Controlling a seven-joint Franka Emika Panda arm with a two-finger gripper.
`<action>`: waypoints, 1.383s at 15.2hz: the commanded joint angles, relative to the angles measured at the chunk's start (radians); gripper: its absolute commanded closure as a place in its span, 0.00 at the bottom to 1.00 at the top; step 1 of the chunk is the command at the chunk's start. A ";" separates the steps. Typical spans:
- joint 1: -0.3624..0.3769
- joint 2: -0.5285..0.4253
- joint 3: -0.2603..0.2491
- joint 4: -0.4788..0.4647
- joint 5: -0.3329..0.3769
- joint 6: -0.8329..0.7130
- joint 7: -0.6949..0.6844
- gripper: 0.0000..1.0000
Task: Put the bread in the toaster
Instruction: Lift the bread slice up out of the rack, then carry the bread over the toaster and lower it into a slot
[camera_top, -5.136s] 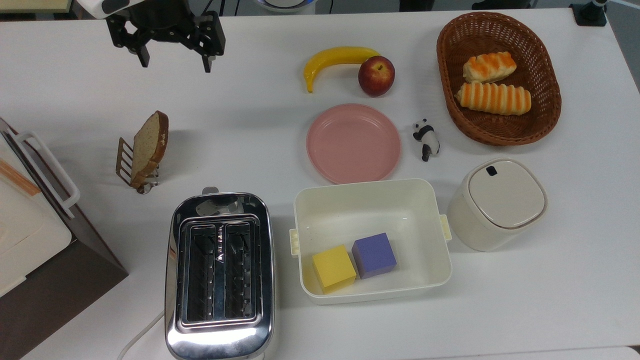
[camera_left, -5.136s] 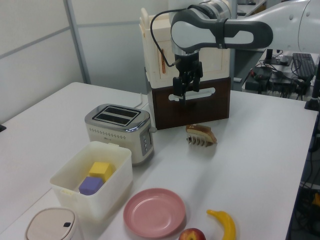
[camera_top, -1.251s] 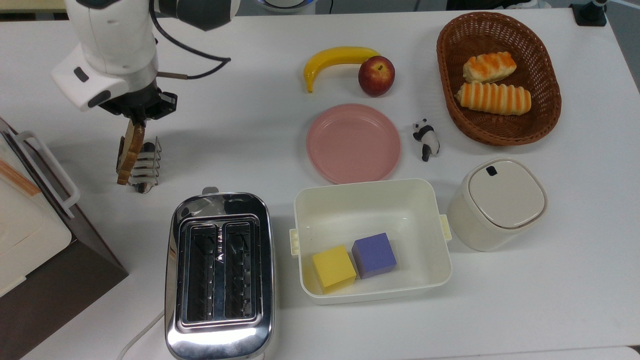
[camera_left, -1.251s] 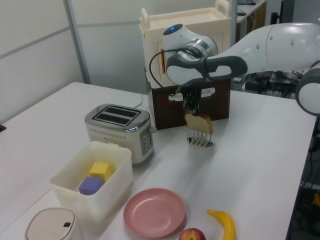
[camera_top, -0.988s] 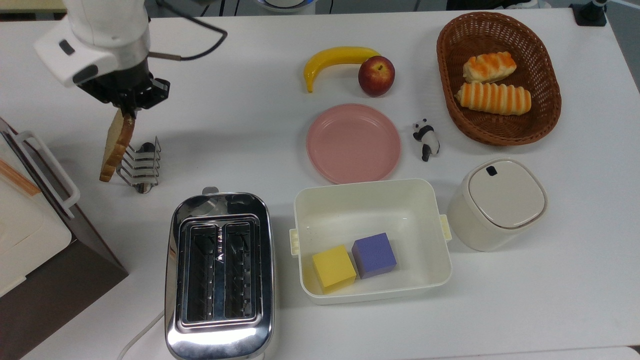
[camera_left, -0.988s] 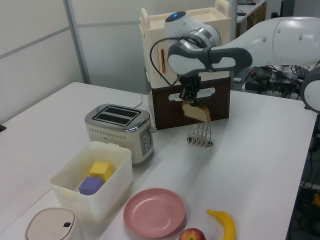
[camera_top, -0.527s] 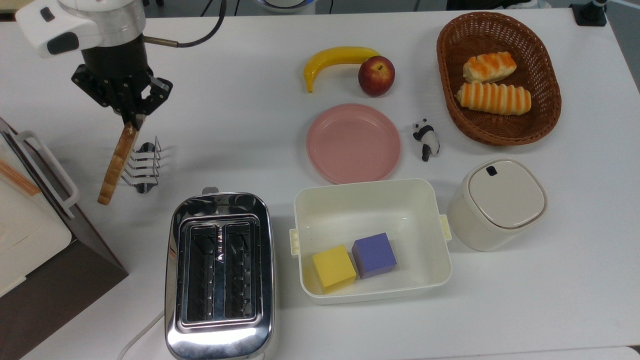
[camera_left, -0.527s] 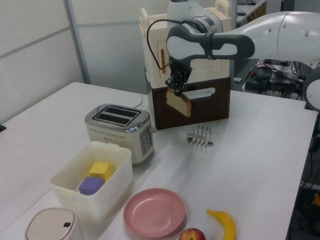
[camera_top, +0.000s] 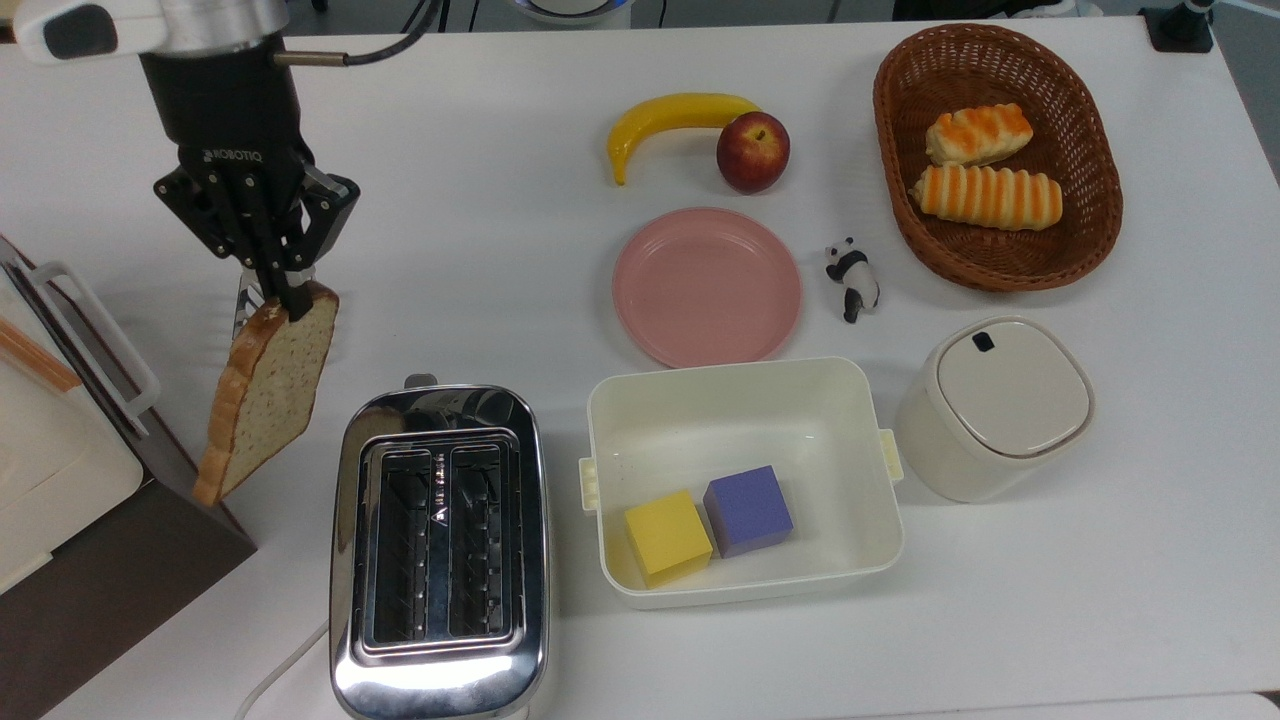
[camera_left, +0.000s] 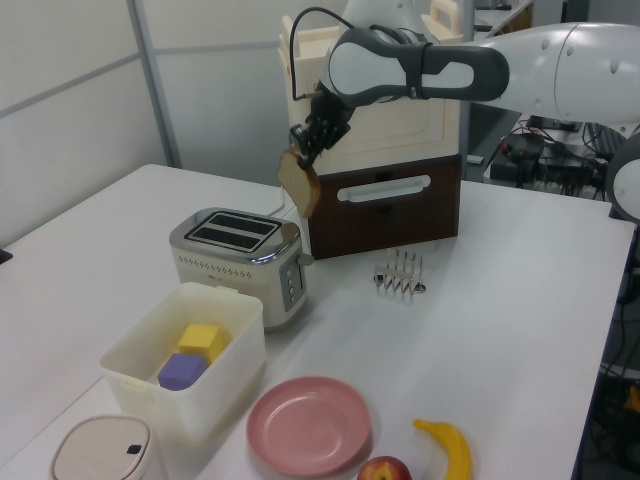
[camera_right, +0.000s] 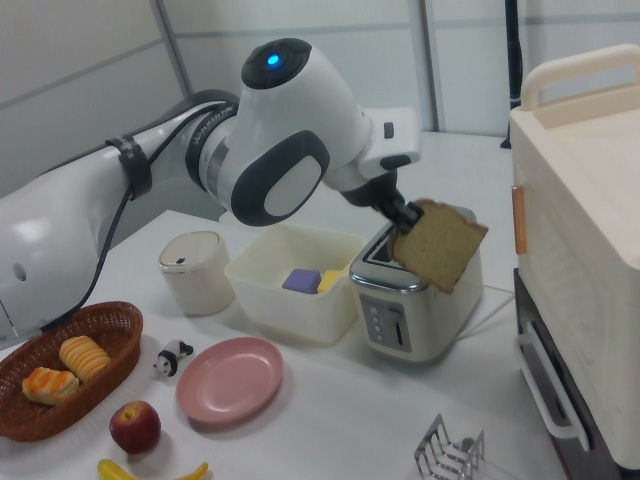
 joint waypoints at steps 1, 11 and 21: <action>0.017 -0.015 0.023 -0.022 0.087 0.121 0.015 1.00; 0.017 0.029 0.111 -0.037 0.116 0.258 -0.019 1.00; 0.017 0.031 0.112 -0.068 0.116 0.094 -0.083 1.00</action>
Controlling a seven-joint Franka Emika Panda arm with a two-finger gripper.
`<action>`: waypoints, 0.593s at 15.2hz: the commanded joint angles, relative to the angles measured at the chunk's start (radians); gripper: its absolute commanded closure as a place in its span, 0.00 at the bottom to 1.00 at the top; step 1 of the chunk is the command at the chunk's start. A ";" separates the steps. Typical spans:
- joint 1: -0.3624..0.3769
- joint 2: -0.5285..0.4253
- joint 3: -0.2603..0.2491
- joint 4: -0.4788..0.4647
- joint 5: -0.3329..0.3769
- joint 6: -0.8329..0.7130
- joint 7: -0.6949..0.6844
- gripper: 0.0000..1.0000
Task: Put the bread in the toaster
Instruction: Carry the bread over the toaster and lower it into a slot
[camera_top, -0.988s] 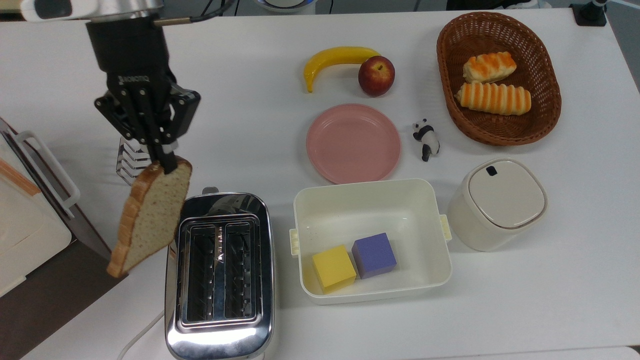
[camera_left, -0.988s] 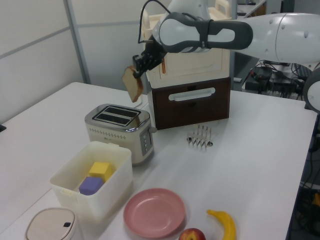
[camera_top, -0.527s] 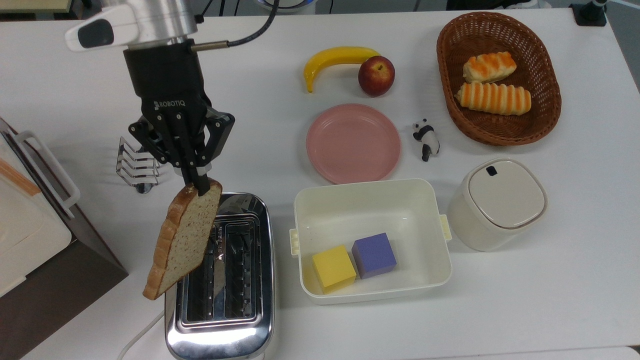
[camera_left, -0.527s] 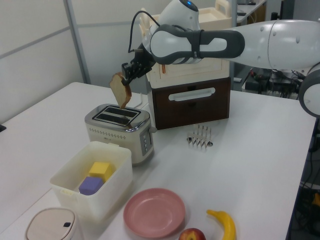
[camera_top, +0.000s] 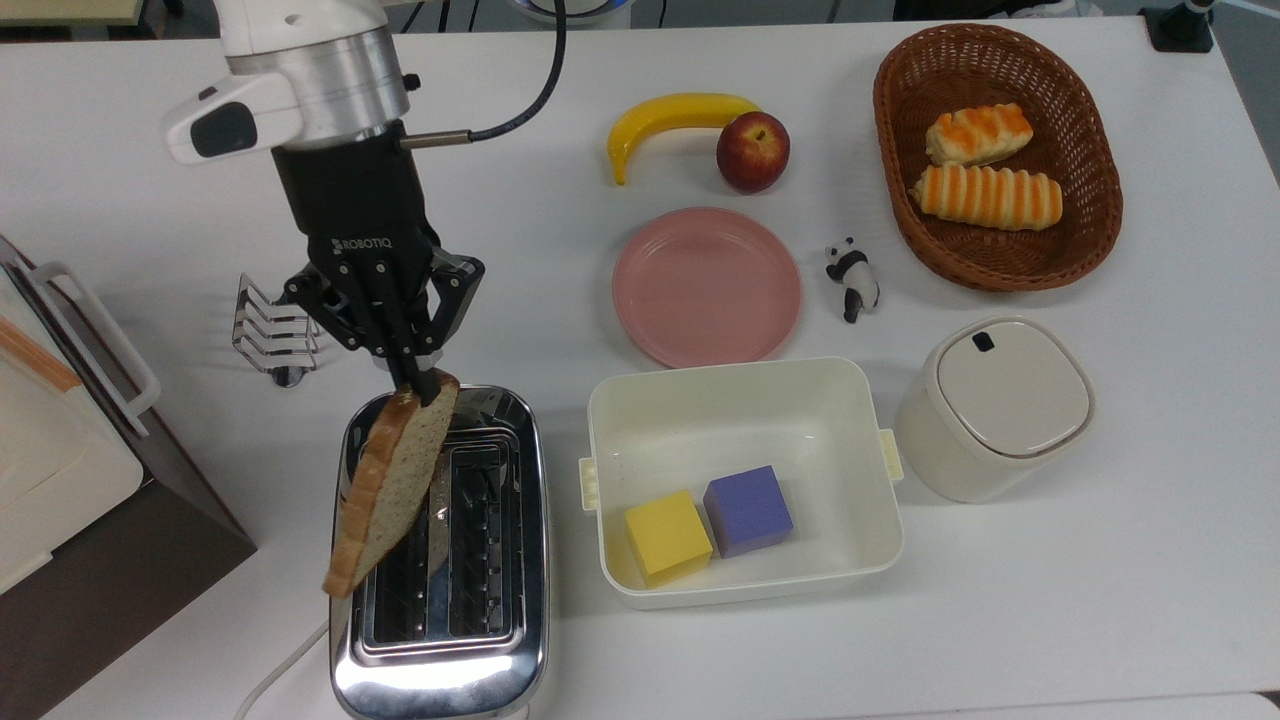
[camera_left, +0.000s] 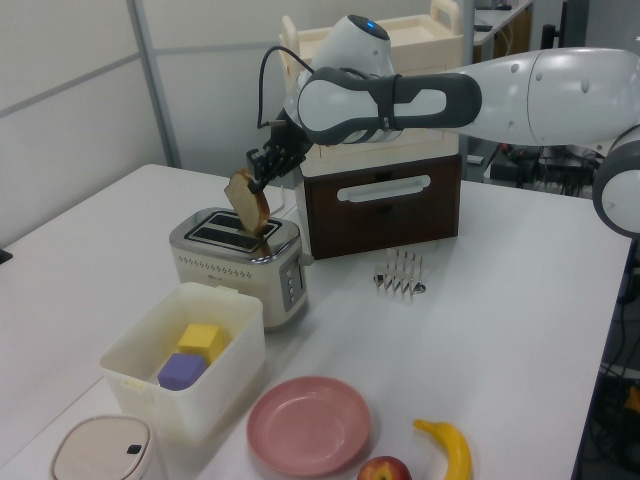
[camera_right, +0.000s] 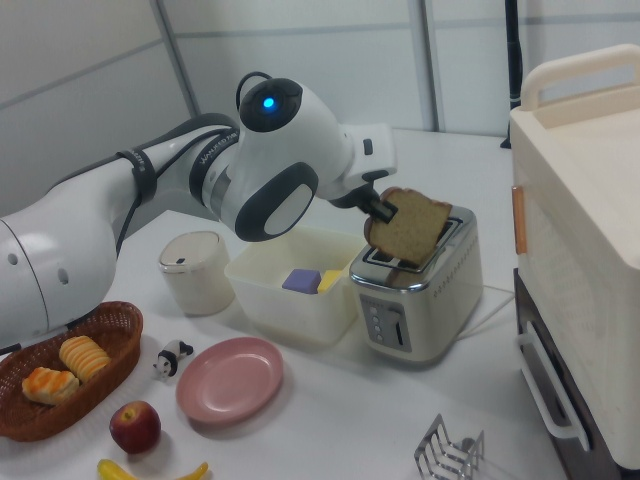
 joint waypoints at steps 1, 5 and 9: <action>0.004 -0.032 -0.001 -0.029 0.026 -0.097 -0.054 1.00; 0.002 -0.030 -0.002 -0.030 0.023 -0.126 -0.065 1.00; -0.002 -0.029 -0.004 -0.024 0.035 -0.117 -0.059 0.90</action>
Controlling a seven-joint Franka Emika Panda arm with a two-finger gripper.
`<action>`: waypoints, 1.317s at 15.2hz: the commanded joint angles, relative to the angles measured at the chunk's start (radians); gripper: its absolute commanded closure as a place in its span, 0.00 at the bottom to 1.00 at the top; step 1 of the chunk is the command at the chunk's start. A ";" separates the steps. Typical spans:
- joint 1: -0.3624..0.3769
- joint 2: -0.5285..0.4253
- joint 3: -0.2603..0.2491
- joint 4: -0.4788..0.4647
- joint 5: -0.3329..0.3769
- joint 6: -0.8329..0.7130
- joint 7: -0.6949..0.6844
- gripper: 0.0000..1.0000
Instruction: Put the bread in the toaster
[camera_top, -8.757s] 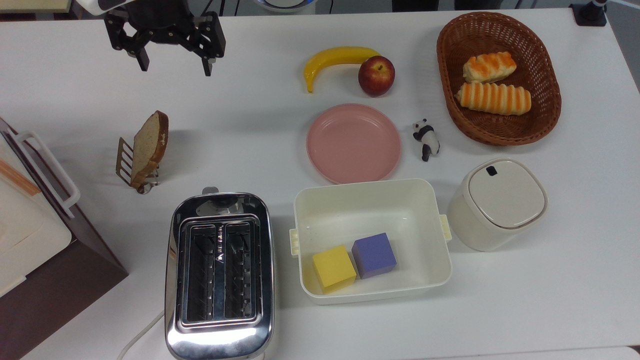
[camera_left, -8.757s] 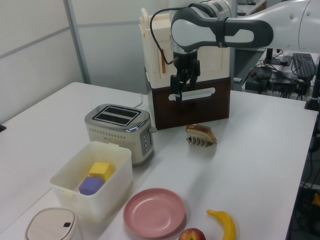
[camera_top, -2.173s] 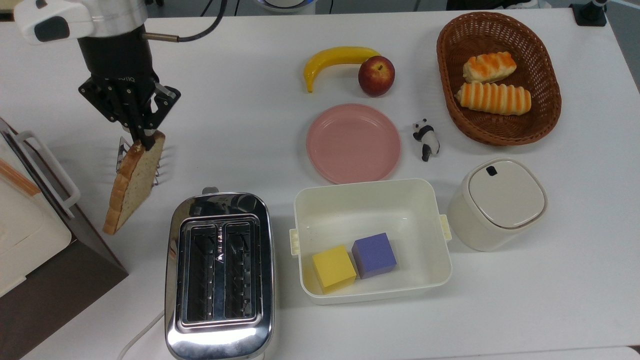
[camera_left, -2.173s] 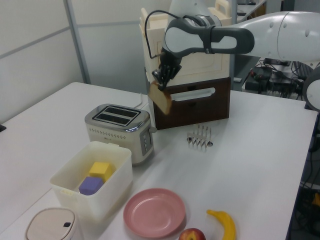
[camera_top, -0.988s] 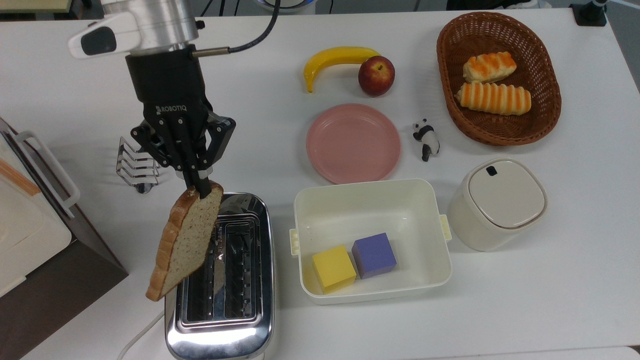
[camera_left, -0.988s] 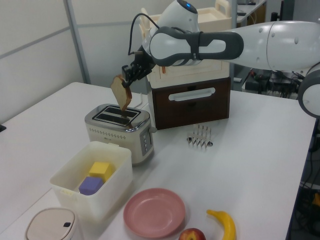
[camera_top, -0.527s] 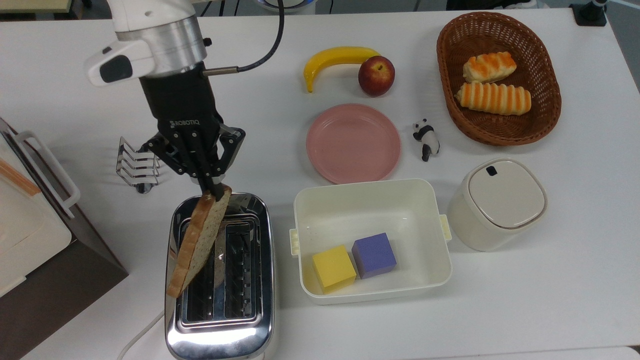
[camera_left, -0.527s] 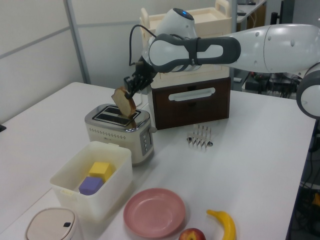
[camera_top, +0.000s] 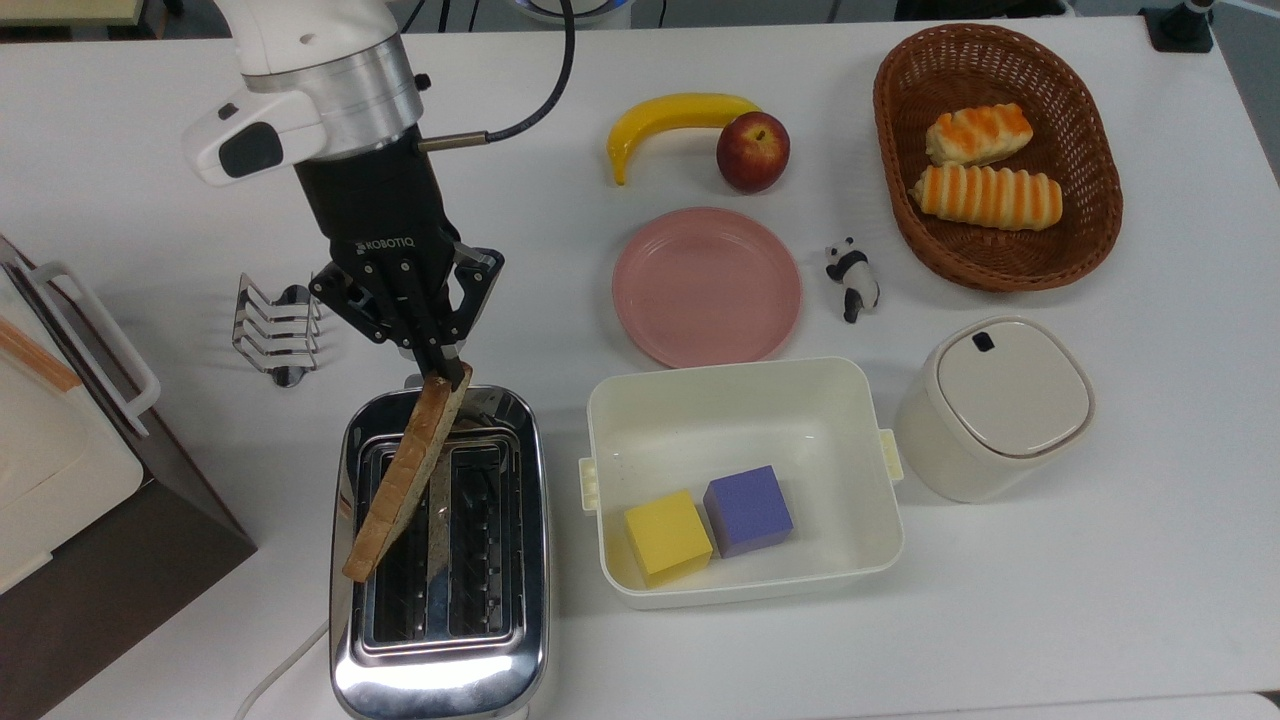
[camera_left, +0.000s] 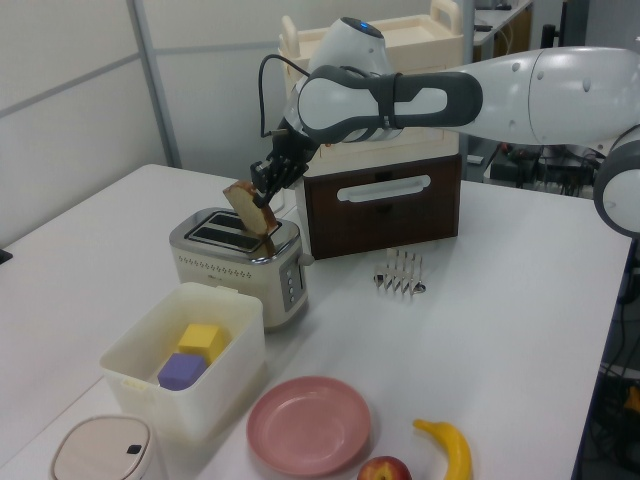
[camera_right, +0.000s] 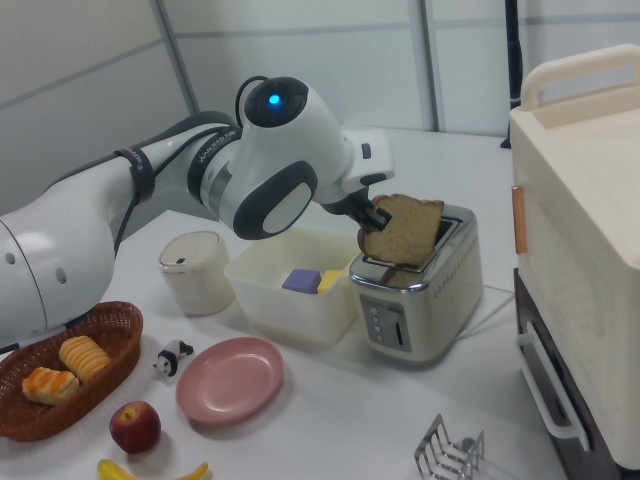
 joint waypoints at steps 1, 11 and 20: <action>-0.004 -0.026 -0.006 -0.023 0.042 -0.028 -0.025 0.85; -0.011 -0.032 -0.020 -0.005 0.051 -0.028 -0.024 0.39; -0.045 -0.096 -0.025 -0.005 -0.105 -0.198 -0.088 0.02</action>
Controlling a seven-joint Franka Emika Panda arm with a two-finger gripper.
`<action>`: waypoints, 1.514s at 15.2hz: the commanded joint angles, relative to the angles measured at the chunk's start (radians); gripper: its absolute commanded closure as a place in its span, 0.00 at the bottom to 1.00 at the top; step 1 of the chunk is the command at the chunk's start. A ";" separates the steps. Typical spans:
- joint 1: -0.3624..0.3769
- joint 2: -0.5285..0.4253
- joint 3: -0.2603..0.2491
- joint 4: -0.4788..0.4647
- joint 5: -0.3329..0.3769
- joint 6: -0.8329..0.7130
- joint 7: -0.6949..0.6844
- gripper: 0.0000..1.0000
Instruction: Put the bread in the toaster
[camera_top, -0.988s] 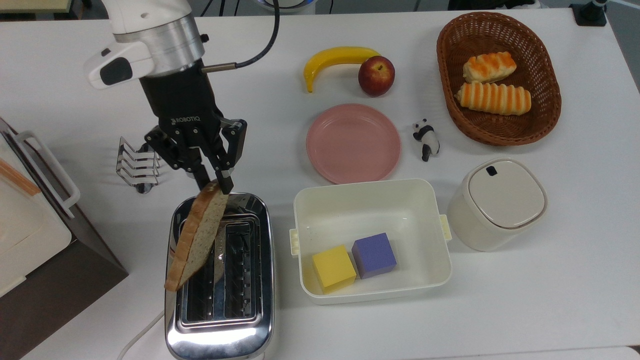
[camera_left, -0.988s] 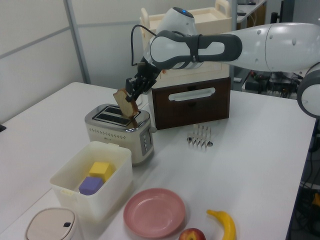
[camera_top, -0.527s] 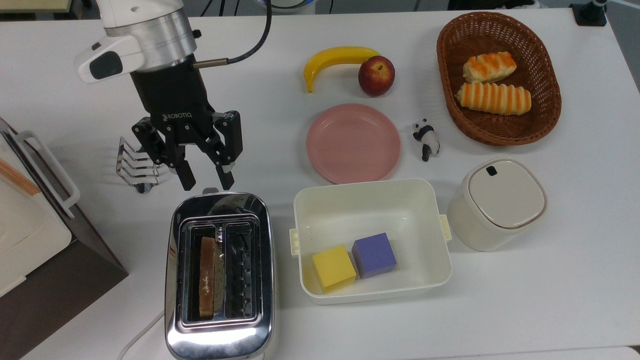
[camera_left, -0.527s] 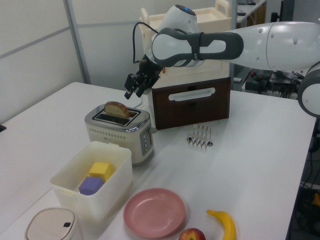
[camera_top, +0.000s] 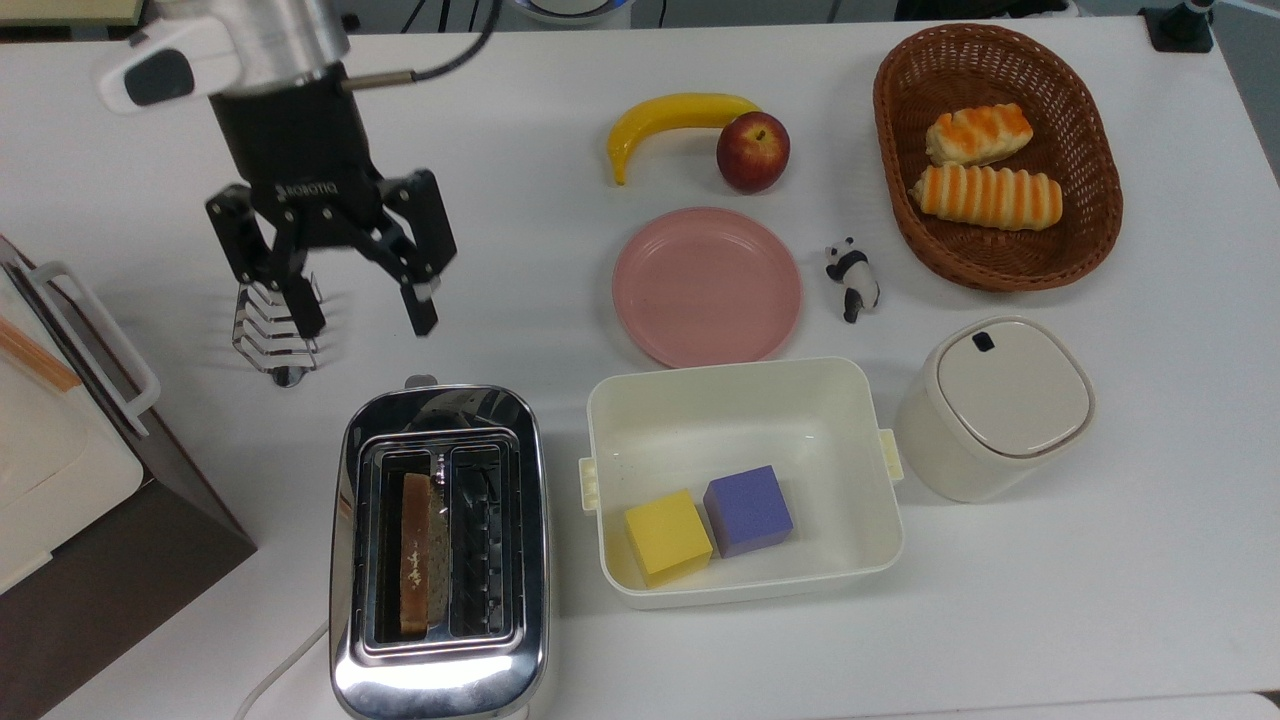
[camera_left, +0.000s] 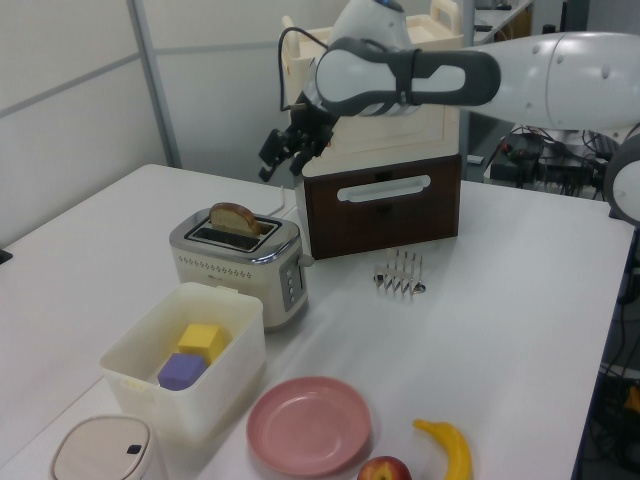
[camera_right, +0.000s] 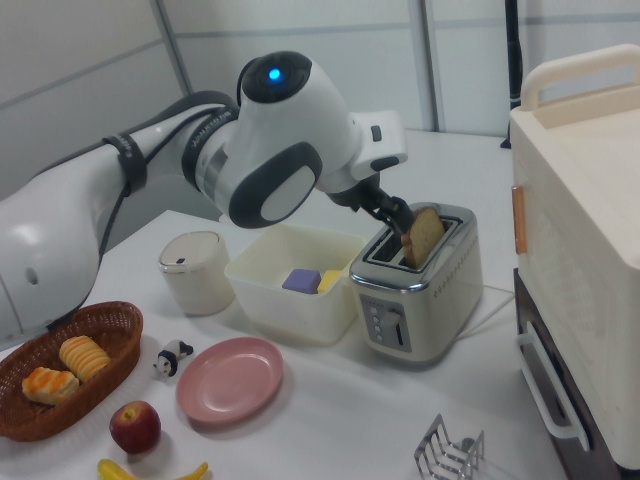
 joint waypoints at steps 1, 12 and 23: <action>0.003 -0.052 -0.007 -0.024 -0.124 -0.142 -0.035 0.00; -0.003 -0.135 -0.040 -0.027 -0.242 -0.540 -0.144 0.00; 0.002 -0.143 -0.054 -0.030 -0.278 -0.543 -0.140 0.00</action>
